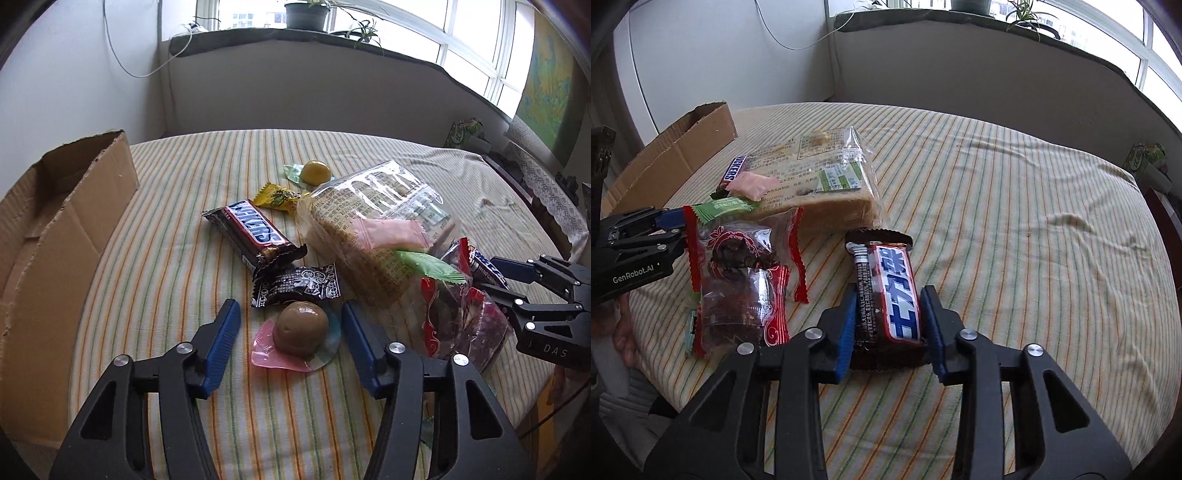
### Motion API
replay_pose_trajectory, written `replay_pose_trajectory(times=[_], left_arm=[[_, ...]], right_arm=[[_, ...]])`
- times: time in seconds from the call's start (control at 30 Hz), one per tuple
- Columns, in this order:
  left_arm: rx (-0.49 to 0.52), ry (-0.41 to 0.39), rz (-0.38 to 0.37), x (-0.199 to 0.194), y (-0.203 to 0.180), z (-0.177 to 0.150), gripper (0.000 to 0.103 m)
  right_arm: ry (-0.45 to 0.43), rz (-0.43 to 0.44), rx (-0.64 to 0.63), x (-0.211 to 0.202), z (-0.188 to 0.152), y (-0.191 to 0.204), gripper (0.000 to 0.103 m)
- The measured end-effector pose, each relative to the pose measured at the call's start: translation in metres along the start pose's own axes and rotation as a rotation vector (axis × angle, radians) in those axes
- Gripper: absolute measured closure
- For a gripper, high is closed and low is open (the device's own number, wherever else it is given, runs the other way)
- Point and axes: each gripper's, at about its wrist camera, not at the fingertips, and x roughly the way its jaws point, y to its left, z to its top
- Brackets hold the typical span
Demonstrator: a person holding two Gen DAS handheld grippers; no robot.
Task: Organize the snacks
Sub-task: 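Close the left gripper on the round wrapped candy while the right grips the Snickers bar, then carry both snacks into the cardboard box and open both grippers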
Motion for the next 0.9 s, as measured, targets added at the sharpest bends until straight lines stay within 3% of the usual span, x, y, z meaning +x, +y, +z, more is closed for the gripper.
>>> replay_pose_trajectory(times=[0.03, 0.3, 0.9], left_arm=[[-0.005, -0.003, -0.009, -0.001, 0.002, 0.000, 0.063], [-0.045, -0.023, -0.063, -0.009, 0.011, -0.004, 0.070], [-0.072, -0.032, -0.069, -0.025, 0.016, -0.017, 0.072]], right_arm=[[-0.003, 0.005, 0.007, -0.001, -0.001, -0.001, 0.070], [-0.034, 0.014, 0.060, -0.012, -0.011, -0.003, 0.072], [-0.104, 0.024, 0.164, -0.028, -0.023, -0.016, 0.072]])
